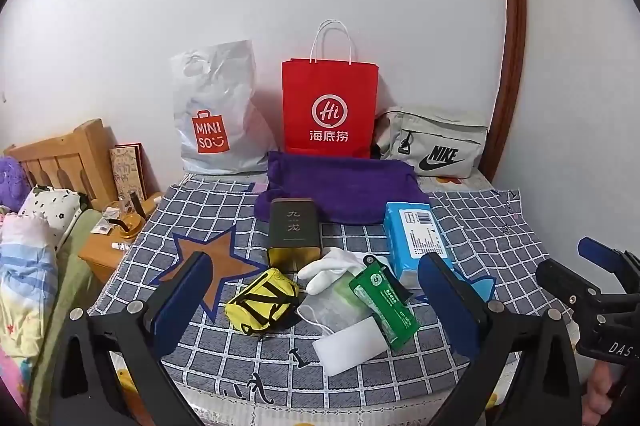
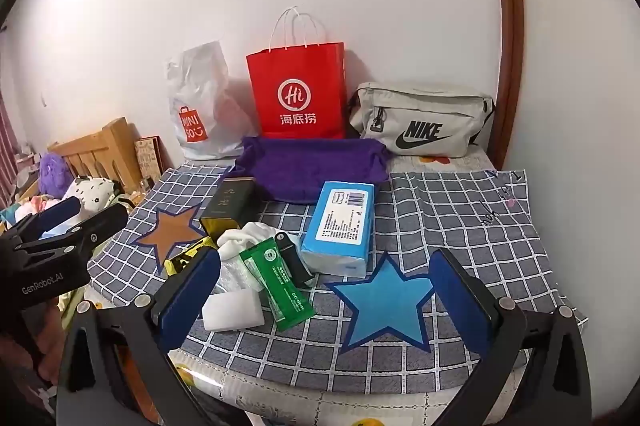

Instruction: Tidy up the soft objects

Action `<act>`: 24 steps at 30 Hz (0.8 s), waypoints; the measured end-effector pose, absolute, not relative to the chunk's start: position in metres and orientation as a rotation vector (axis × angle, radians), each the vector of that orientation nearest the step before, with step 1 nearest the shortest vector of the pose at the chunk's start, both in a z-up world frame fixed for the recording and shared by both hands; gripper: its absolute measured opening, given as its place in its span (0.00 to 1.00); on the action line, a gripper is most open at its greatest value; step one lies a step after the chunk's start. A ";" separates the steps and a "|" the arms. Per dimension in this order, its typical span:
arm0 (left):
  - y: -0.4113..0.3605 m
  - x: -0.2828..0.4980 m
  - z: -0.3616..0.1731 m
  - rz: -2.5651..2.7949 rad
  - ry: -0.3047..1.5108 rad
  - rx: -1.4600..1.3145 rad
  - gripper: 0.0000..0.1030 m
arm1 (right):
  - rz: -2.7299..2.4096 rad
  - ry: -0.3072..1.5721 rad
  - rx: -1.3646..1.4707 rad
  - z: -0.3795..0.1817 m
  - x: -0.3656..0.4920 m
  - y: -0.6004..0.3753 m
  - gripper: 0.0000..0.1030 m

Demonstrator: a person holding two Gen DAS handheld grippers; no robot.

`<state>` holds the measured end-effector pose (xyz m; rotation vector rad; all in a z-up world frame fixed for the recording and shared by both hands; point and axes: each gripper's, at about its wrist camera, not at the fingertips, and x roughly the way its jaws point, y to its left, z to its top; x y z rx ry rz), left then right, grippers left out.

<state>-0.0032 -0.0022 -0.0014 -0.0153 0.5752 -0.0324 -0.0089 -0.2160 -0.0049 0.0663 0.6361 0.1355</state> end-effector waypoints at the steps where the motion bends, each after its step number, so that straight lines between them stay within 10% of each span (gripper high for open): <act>1: -0.001 -0.003 -0.001 -0.033 0.575 -0.017 1.00 | 0.137 0.637 0.067 -0.004 -0.009 -0.216 1.00; 24: 0.001 -0.005 0.001 -0.028 0.572 -0.016 1.00 | 0.138 0.624 0.077 -0.007 -0.011 -0.214 1.00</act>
